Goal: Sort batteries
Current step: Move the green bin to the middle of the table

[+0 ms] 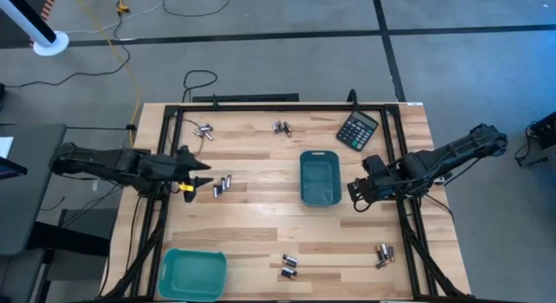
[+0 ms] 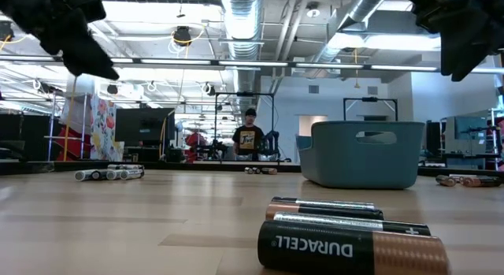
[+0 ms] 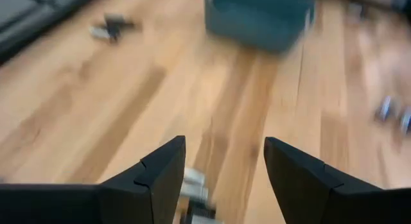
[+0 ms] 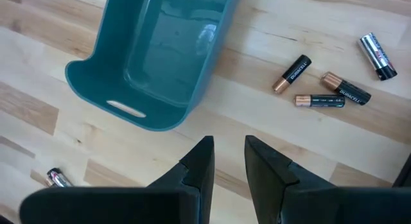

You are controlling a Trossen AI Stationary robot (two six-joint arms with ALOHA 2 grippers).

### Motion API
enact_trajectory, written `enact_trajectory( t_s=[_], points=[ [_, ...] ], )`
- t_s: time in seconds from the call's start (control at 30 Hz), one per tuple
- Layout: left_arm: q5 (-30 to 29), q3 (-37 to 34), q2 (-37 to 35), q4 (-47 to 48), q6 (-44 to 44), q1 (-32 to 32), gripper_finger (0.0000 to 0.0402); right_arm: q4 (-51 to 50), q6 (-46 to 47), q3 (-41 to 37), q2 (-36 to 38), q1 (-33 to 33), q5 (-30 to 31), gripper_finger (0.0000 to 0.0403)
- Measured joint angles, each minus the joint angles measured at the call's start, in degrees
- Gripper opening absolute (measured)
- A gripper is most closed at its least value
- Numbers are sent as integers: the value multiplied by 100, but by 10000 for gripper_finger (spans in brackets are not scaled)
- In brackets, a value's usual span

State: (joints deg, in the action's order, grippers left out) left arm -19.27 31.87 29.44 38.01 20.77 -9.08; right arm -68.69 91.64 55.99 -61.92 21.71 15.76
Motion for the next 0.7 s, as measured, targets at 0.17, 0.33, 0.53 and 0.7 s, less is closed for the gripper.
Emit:
enact_trajectory(
  t_s=[0.17, 0.33, 0.53, 0.7],
  points=[
    [292, 970, 1160, 1181, 65, -42, 205, -8, -8, 0, -2, 3, 97, 105],
    [569, 1810, 1955, 2038, 712, -366, 205, -25, -68, 0, -3, 10, 117, 105],
    [454, 2400, 2231, 2541, 2867, -970, 205, -268, -76, 0, -4, 186, 121, 105],
    [303, 2435, 2235, 2576, 4816, -1698, 205, -436, -228, 0, -4, 360, 121, 105]
  ],
)
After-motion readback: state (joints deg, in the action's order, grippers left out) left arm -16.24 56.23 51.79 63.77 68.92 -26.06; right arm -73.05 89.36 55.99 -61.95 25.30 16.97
